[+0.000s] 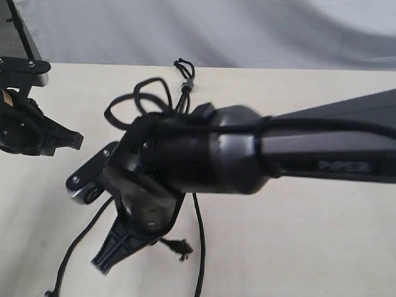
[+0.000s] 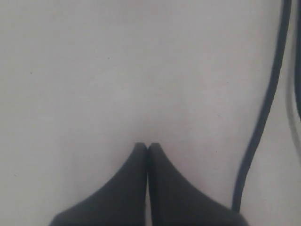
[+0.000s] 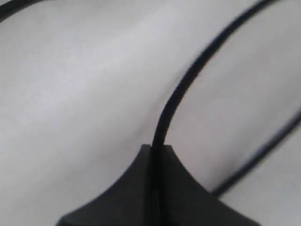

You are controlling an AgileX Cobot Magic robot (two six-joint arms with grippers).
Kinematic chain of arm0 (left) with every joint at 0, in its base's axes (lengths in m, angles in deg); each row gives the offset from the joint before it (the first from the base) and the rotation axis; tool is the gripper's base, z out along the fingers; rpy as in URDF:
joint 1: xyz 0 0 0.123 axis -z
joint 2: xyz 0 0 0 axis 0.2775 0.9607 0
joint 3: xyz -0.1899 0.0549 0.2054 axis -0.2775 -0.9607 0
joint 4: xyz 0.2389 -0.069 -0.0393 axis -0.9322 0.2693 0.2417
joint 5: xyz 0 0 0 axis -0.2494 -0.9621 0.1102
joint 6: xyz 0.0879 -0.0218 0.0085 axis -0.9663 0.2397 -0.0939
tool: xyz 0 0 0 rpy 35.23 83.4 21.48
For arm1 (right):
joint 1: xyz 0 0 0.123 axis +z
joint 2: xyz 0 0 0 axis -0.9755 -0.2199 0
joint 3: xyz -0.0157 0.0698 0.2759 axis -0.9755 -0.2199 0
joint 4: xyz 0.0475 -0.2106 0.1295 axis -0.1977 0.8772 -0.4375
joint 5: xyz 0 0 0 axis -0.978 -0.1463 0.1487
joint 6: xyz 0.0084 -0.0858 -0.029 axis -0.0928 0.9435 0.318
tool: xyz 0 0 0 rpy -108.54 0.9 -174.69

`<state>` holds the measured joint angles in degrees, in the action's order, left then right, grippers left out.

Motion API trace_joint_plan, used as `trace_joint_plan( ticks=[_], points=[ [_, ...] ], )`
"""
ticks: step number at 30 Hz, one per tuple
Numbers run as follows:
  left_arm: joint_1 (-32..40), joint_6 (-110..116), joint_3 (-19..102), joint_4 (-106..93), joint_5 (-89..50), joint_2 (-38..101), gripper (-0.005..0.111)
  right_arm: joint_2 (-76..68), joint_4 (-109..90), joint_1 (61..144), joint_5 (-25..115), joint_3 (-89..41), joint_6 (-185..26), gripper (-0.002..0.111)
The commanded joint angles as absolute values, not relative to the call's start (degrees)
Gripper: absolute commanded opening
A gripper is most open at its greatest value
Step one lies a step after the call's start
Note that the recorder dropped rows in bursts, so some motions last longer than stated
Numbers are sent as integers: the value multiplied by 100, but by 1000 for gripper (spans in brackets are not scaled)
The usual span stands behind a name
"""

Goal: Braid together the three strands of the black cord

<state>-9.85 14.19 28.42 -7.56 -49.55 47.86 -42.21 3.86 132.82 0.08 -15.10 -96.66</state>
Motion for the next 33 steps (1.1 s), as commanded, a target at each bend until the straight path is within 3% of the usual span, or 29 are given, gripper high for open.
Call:
trace_joint_plan(
  ticks=[1, 11, 18, 28, 33],
  points=[
    [-956, 1408, 2904, -736, -4949, 4791, 0, -3347, 1805, 12957, -932, -1473, -10560, 0],
    [-956, 1408, 2904, -736, -4949, 4791, 0, -2369, 2145, 10913, -1261, -1588, -10912, 0],
    [-956, 1408, 2904, -736, -4949, 4791, 0, -2772, 1406, 8915, 821, -3194, -10936, 0],
    [-956, 1408, 2904, -492, -4948, 4791, 2, -3649, 1138, 8693, 1232, -3470, -11006, 0],
    [-956, 1396, 2904, -385, -4922, 4791, 29, -3674, 1150, 8693, 1175, -3470, -11210, 0]
  ],
)
